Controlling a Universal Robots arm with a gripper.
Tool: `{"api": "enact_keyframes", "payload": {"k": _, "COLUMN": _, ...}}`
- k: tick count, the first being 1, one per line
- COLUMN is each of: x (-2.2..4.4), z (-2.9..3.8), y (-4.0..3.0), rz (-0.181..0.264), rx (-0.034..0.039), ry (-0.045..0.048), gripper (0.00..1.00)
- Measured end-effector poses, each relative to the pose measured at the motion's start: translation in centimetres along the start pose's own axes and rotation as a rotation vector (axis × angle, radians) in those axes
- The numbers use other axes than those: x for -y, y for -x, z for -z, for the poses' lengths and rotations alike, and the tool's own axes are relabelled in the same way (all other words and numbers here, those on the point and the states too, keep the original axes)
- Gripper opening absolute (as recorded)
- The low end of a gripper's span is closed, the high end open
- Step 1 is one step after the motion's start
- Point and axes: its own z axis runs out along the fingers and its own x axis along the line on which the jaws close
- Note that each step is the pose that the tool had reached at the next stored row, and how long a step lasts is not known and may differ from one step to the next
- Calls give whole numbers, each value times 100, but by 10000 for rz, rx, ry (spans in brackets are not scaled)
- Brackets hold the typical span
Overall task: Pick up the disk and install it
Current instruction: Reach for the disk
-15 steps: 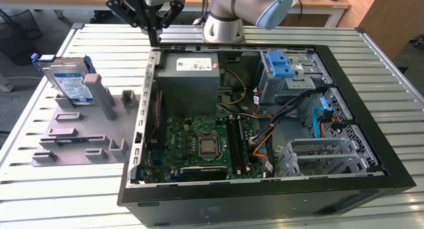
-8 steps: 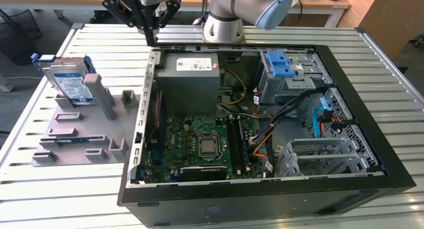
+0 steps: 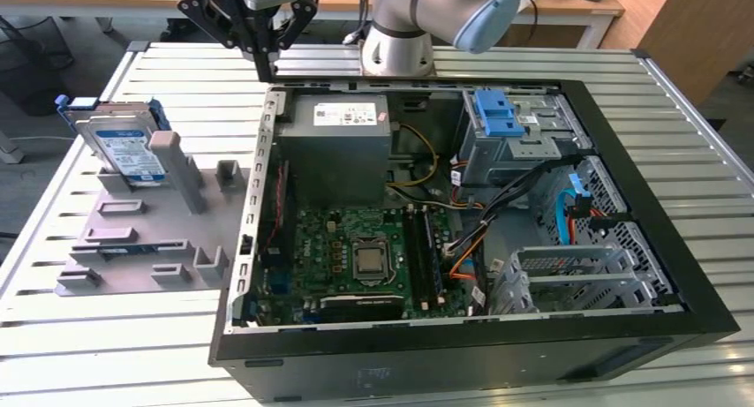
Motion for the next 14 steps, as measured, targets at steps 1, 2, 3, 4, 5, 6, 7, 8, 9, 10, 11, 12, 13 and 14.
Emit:
{"api": "enact_keyframes", "payload": {"k": 1, "x": 0, "z": 0, "y": -4, "rz": 0, "rx": 0, "ry": 1, "gripper": 11}}
{"api": "enact_keyframes", "payload": {"k": 2, "x": 1, "z": 0, "y": -10, "rz": 0, "rx": 1, "ry": 1, "gripper": 11}}
{"api": "enact_keyframes", "payload": {"k": 3, "x": 1, "z": 0, "y": -17, "rz": -1, "rx": 0, "ry": 0, "gripper": 11}}
{"api": "enact_keyframes", "payload": {"k": 4, "x": 0, "z": 0, "y": -25, "rz": -1, "rx": 0, "ry": 0, "gripper": 11}}
{"api": "enact_keyframes", "payload": {"k": 5, "x": -1, "z": -1, "y": -32, "rz": -1, "rx": 1, "ry": 1, "gripper": 11}}
{"api": "enact_keyframes", "payload": {"k": 6, "x": -2, "z": -1, "y": -40, "rz": -1, "rx": 1, "ry": 0, "gripper": 11}}
{"api": "enact_keyframes", "payload": {"k": 7, "x": -3, "z": 0, "y": -50, "rz": 0, "rx": 1, "ry": 0, "gripper": 11}}
{"api": "enact_keyframes", "payload": {"k": 8, "x": -3, "z": 0, "y": -59, "rz": 0, "rx": -1, "ry": -1, "gripper": 11}}
{"api": "enact_keyframes", "payload": {"k": 9, "x": -4, "z": 0, "y": -67, "rz": 0, "rx": 0, "ry": 0, "gripper": 11}}
{"api": "enact_keyframes", "payload": {"k": 10, "x": -4, "z": 0, "y": -77, "rz": -1, "rx": 0, "ry": 0, "gripper": 11}}
{"api": "enact_keyframes", "payload": {"k": 11, "x": -3, "z": 1, "y": -88, "rz": -6, "rx": 0, "ry": 0, "gripper": 11}}
{"api": "enact_keyframes", "payload": {"k": 12, "x": -3, "z": 1, "y": -99, "rz": -15, "rx": 1, "ry": 0, "gripper": 11}}
{"api": "enact_keyframes", "payload": {"k": 13, "x": -3, "z": 1, "y": -113, "rz": -36, "rx": 2, "ry": 0, "gripper": 11}}
{"api": "enact_keyframes", "payload": {"k": 14, "x": -2, "z": 1, "y": -127, "rz": -64, "rx": 3, "ry": -1, "gripper": 11}}
